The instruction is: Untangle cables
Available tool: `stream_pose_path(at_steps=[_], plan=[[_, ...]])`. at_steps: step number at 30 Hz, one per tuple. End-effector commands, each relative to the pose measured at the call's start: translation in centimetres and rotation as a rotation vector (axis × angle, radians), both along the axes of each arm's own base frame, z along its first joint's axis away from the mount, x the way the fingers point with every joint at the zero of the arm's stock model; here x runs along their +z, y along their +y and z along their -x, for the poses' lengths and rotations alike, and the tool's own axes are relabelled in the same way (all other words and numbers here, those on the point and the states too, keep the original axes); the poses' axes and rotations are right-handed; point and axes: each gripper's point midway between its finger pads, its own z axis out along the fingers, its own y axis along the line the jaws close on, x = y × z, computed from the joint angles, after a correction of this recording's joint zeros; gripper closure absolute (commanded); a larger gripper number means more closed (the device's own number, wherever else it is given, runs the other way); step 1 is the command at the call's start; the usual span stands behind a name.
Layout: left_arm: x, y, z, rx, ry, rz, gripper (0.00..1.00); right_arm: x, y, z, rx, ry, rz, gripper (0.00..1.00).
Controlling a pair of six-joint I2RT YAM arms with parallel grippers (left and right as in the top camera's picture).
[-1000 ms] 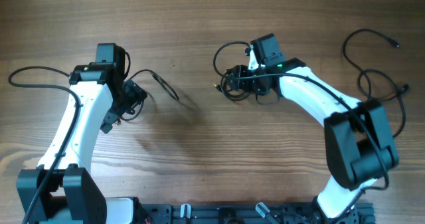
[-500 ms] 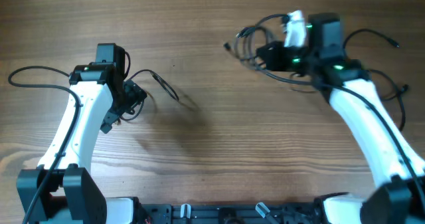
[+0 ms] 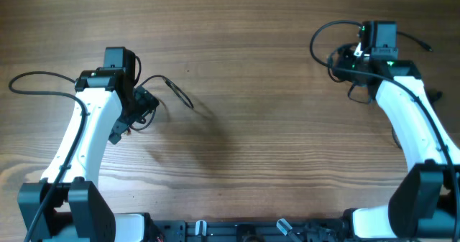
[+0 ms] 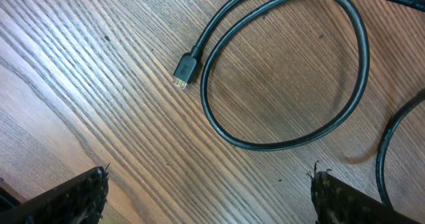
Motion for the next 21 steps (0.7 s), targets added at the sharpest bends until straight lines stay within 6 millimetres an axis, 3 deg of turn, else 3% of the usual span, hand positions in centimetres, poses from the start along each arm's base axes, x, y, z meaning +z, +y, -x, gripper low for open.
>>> stream_pose_path(at_steps=[1, 2, 3, 5, 6, 9, 12, 15, 18, 21], plan=[[-0.3, 0.5, 0.2, 0.004, 0.01, -0.02, 0.0, -1.8, -2.7, -0.2, -0.065, 0.036, 0.032, 0.66], [-0.2, 0.5, 0.2, 0.004, 0.009, -0.02, 0.0, -2.0, -3.1, -0.2, -0.079, 0.038, 0.029, 0.63], [-0.3, 0.5, 0.2, 0.004, 0.01, -0.02, 0.0, -1.9, -3.4, -0.3, -0.105, 0.033, 0.018, 0.36], [-0.2, 0.5, 0.2, 0.004, 0.009, -0.02, 0.0, -0.4, -3.2, -0.5, -0.093, 0.019, -0.006, 0.12], [-0.2, 0.5, 0.2, 0.004, 0.009, -0.02, 0.0, 0.7, -3.1, -0.6, -0.088, 0.011, -0.015, 0.06], [-0.2, 0.5, 0.2, 0.004, 0.009, -0.02, 0.0, 4.0, -1.2, -0.7, -0.015, 0.008, -0.082, 0.03], [-0.3, 0.5, 0.2, 0.004, 0.01, -0.02, 0.0, 5.2, 3.6, -0.7, 0.194, 0.0, -0.194, 0.03], [-0.3, 0.5, 0.2, 0.004, 0.01, -0.02, 0.0, 6.4, 11.6, 0.6, 0.547, -0.028, -0.379, 0.03], [-0.2, 0.5, 0.2, 0.004, 0.009, -0.02, 0.0, 6.1, 17.5, 1.9, 0.709, -0.011, -0.434, 0.03], [-0.3, 0.5, 0.2, 0.004, 0.01, -0.02, 0.0, 5.3, 21.8, 2.5, 0.808, -0.003, -0.439, 0.02]])
